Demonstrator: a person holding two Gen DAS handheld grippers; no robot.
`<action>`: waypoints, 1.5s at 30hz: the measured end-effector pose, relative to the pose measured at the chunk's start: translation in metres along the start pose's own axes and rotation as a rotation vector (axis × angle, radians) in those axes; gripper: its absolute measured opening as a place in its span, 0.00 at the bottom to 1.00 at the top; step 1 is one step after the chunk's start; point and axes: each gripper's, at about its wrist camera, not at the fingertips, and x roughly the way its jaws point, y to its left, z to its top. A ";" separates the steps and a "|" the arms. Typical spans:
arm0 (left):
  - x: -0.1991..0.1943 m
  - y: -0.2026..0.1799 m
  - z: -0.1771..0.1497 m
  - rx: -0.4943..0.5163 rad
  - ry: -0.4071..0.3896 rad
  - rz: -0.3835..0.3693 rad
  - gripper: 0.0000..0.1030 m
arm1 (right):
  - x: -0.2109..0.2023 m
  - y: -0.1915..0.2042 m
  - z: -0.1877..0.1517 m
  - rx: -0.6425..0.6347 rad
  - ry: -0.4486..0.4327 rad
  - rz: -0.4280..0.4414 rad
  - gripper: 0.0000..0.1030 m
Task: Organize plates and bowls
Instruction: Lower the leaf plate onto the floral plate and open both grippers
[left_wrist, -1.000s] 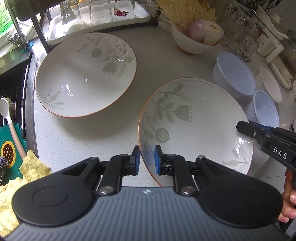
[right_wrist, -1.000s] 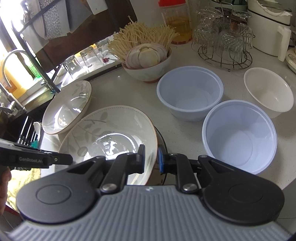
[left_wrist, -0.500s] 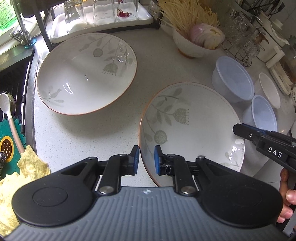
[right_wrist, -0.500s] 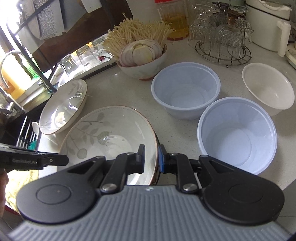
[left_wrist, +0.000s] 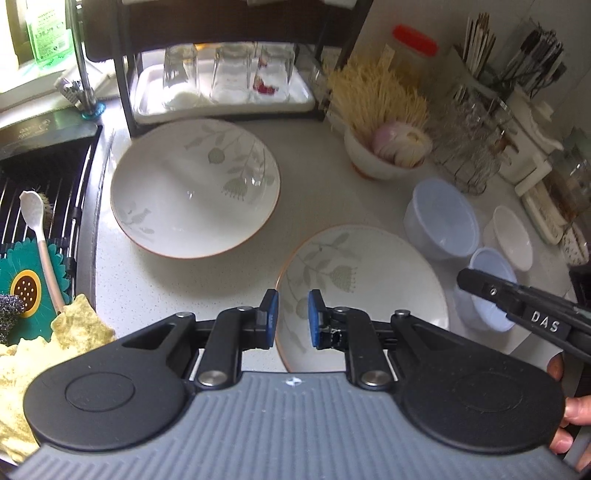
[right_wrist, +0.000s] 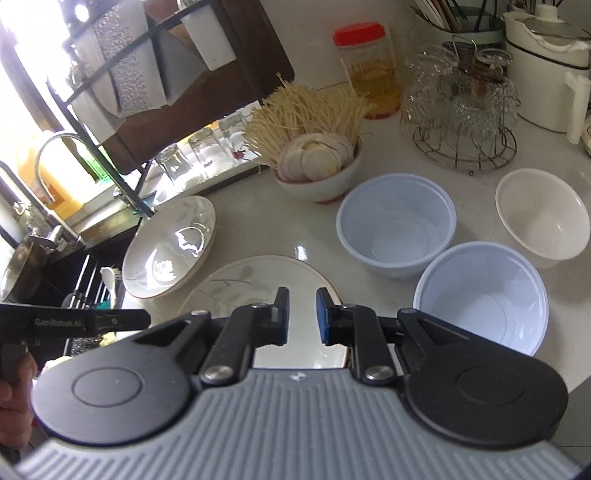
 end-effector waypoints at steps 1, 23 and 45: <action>-0.006 -0.001 0.000 -0.003 -0.016 0.001 0.18 | -0.003 0.000 0.002 0.004 -0.003 0.010 0.19; -0.083 -0.053 -0.019 -0.022 -0.239 0.069 0.29 | -0.050 0.021 0.025 -0.086 -0.057 0.195 0.19; -0.095 -0.019 -0.042 -0.202 -0.249 0.184 0.38 | -0.039 0.054 0.025 -0.207 0.054 0.252 0.19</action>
